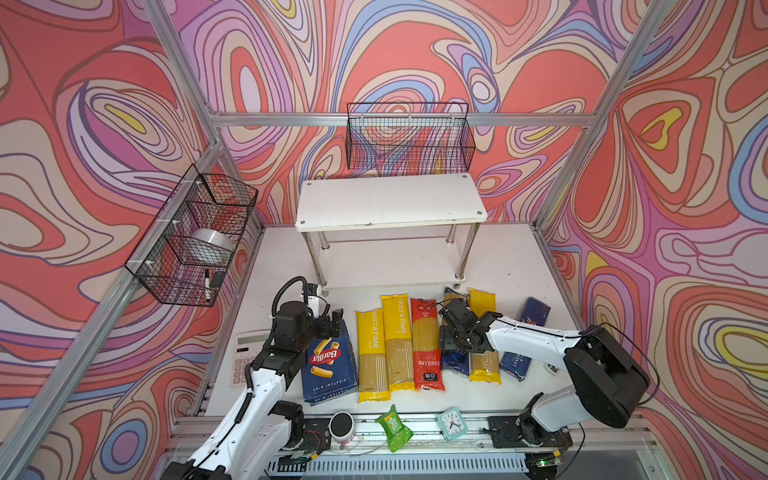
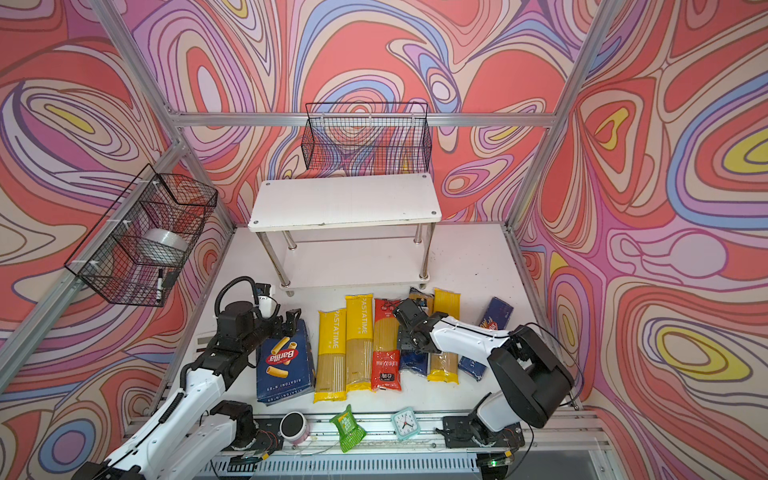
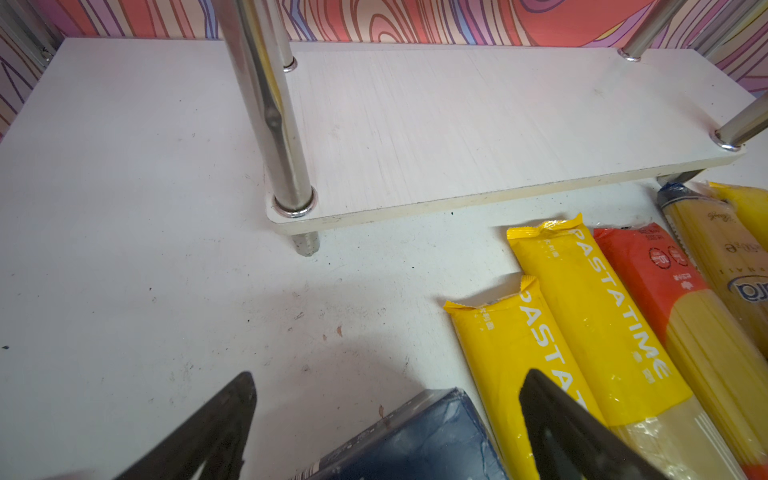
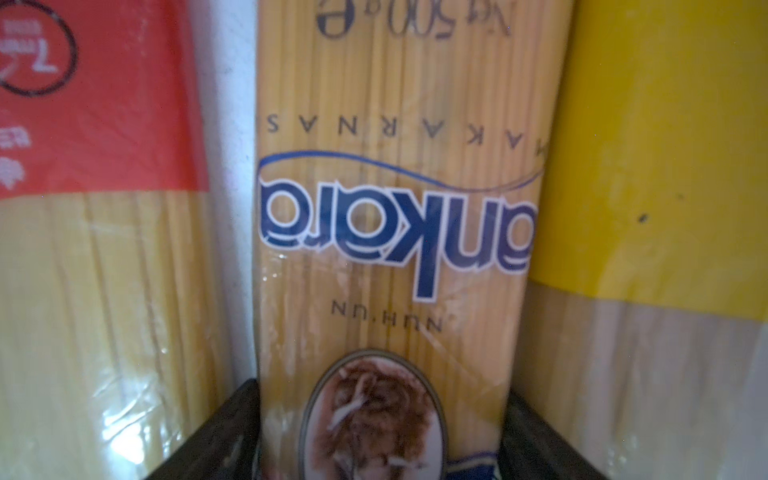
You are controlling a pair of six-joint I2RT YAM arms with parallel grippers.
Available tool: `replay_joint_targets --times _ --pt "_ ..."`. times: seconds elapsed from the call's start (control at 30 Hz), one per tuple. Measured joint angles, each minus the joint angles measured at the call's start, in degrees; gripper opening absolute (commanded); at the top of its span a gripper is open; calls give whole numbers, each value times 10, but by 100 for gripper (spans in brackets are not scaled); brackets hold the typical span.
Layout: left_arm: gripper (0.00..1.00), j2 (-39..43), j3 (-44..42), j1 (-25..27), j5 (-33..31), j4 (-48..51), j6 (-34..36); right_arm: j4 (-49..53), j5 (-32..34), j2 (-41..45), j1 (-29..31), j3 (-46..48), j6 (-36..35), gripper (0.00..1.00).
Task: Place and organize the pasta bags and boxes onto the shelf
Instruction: 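Close the right gripper on the near end of the ankara bag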
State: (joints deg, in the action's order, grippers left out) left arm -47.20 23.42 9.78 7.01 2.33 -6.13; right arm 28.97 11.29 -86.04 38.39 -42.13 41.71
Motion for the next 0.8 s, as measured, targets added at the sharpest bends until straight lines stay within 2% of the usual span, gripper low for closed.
replay_joint_targets --times 0.2,0.37,0.8 --pt "100 0 0 0 0 0 1 -25 19 2 3 12 16 87" --pt "100 0 0 0 0 0 1 -38 29 -1 3 14 20 82" --pt "100 0 0 0 0 0 1 -37 40 -3 3 14 17 56"
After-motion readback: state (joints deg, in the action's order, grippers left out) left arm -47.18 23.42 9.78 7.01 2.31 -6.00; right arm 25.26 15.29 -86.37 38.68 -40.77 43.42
